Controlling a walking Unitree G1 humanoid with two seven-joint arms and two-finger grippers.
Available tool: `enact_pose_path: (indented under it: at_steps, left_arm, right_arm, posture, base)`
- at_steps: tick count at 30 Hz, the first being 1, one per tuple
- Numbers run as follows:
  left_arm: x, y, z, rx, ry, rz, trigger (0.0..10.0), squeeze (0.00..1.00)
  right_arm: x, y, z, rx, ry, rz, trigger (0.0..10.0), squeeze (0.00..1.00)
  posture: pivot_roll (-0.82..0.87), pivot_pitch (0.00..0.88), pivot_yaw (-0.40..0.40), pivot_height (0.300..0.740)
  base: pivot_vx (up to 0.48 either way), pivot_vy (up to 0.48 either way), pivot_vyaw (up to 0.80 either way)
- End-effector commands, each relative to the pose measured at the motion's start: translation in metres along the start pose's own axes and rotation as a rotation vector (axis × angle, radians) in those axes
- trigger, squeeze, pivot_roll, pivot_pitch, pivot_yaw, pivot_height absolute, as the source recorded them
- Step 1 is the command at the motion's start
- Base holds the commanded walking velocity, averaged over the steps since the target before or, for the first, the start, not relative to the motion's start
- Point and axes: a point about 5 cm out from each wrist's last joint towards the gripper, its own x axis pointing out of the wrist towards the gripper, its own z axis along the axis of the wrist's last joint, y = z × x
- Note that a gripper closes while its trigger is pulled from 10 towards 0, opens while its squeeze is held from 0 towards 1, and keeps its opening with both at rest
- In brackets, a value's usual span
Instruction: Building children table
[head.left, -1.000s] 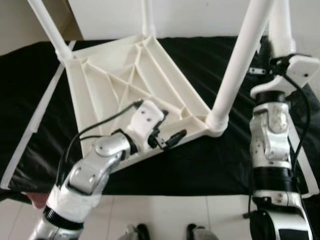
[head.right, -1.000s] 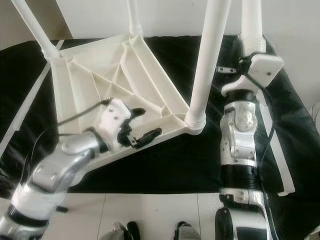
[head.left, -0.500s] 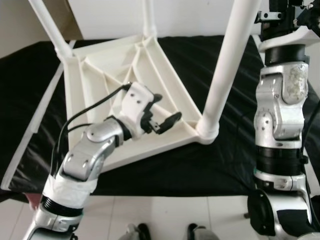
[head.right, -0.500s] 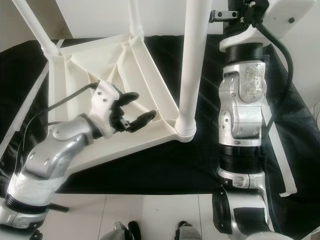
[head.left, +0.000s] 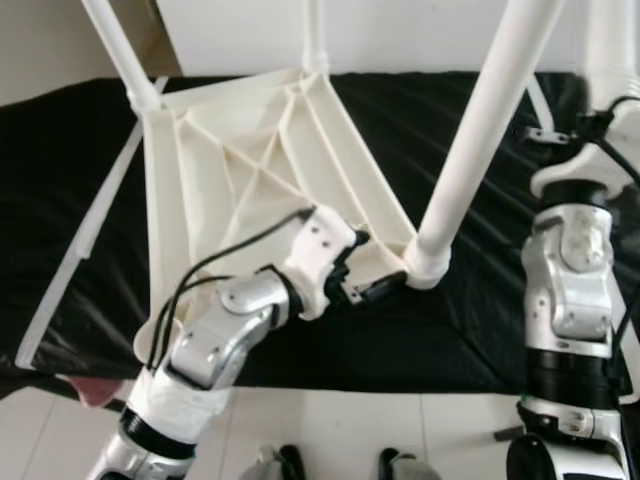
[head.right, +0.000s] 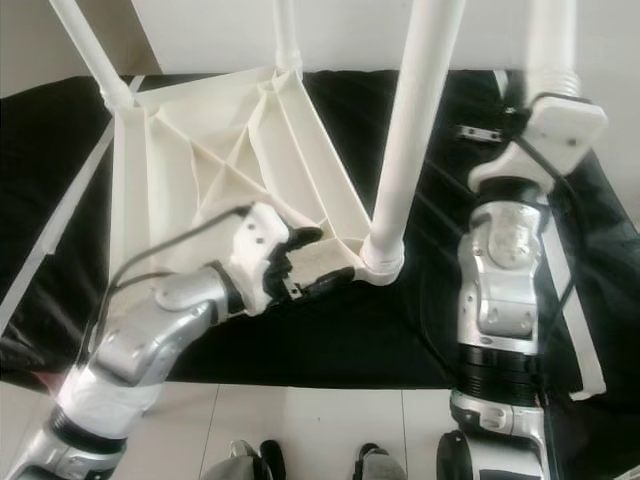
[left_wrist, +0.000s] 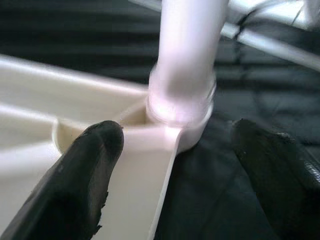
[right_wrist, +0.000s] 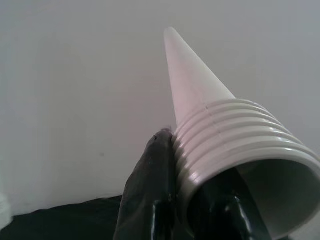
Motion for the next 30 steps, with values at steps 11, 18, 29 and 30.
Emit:
enact_pose_path:
  at_steps: [11, 18, 29, 30]
  left_arm:
    - [0.004, 0.018, -0.042, 0.083, 0.228, 0.141, 10.0, 0.0]
    - [0.016, 0.026, -0.041, 0.076, 0.209, 0.234, 10.0, 0.0]
    - [0.055, 0.038, -0.031, 0.033, 0.186, 0.375, 10.0, 0.0]
    - [0.061, 0.04, -0.029, 0.032, 0.176, 0.409, 10.0, 0.0]
  right_arm:
    - [-0.014, -0.014, 0.006, -0.059, 0.023, -0.045, 10.0, 0.0]
    - [-0.017, -0.013, 0.004, -0.059, 0.037, -0.05, 10.0, 0.0]
    - [-0.019, -0.012, 0.004, -0.056, 0.061, -0.057, 10.0, 0.0]
    - [-0.02, -0.011, 0.004, -0.055, 0.061, -0.057, 10.0, 0.0]
  posture:
    - [-0.15, 0.196, 0.089, 0.74]
    - [-0.14, 0.195, 0.089, 0.74]
    - [-0.15, 0.198, 0.094, 0.74]
    - [-0.15, 0.201, 0.095, 0.74]
  base:
    - [0.0, 0.0, 0.0]
    - [0.0, 0.0, 0.0]
    - [0.0, 0.0, 0.0]
    - [0.0, 0.0, 0.0]
